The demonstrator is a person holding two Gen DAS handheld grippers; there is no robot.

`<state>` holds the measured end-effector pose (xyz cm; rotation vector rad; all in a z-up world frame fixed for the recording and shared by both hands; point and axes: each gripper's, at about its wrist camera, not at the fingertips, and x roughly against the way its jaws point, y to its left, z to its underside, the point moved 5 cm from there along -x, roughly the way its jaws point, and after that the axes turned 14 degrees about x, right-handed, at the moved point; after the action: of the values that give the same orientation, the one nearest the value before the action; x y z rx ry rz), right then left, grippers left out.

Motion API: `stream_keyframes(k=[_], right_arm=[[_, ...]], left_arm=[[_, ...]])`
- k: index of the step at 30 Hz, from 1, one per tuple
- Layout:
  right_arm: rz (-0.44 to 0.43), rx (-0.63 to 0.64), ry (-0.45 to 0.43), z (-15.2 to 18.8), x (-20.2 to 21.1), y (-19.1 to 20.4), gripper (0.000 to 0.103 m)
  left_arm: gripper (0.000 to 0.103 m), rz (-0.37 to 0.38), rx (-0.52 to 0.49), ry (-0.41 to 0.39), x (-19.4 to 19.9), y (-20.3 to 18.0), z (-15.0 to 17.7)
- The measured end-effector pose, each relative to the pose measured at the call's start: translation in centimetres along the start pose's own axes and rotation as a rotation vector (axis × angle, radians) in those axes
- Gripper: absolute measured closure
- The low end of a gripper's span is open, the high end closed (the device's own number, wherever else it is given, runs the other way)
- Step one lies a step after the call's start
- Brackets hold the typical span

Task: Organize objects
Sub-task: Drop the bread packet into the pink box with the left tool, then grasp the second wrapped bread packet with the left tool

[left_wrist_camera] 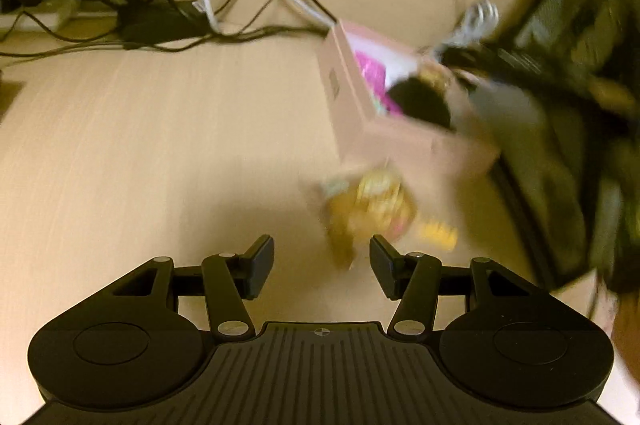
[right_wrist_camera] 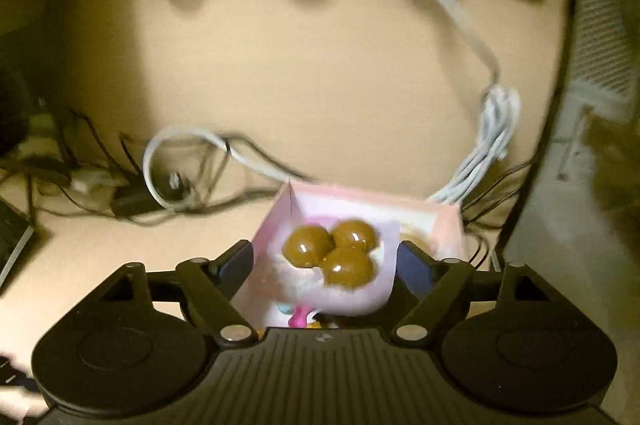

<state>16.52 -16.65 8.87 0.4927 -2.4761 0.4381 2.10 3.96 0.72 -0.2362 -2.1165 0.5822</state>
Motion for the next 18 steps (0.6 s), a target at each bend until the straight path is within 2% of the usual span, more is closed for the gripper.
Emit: stream_keyframes(k=[2, 4, 8, 13, 16, 18], right_arm=[[-0.026, -0.019, 0.043, 0.8, -0.6, 0.6, 0.023], [-0.057, -0.031, 0.046, 2.4, 0.6, 1.2, 0.015], [-0.057, -0.036, 0.067, 6.7, 4.1, 1.6, 0.008], [-0.045, -0.041, 0.163, 11.0, 5.2, 1.0, 0.006], [-0.025, -0.026, 0.2, 12.4, 5.5, 0.9, 0.006], [-0.014, -0.04, 0.212, 13.2, 6.0, 0.8, 0.005]], left_arm=[[0.046, -0.009, -0.039, 0.006, 0.6, 0.2, 1.0], [0.046, -0.008, -0.069, 0.023, 0.8, 0.2, 1.6], [0.046, 0.011, -0.134, 0.042, 0.6, -0.6, 2.2], [0.046, 0.035, -0.178, 0.05, -0.1, -2.0, 2.5], [0.046, 0.047, -0.259, 0.035, -0.2, -3.5, 2.3], [0.046, 0.053, -0.356, 0.019, -0.4, -4.7, 2.0]])
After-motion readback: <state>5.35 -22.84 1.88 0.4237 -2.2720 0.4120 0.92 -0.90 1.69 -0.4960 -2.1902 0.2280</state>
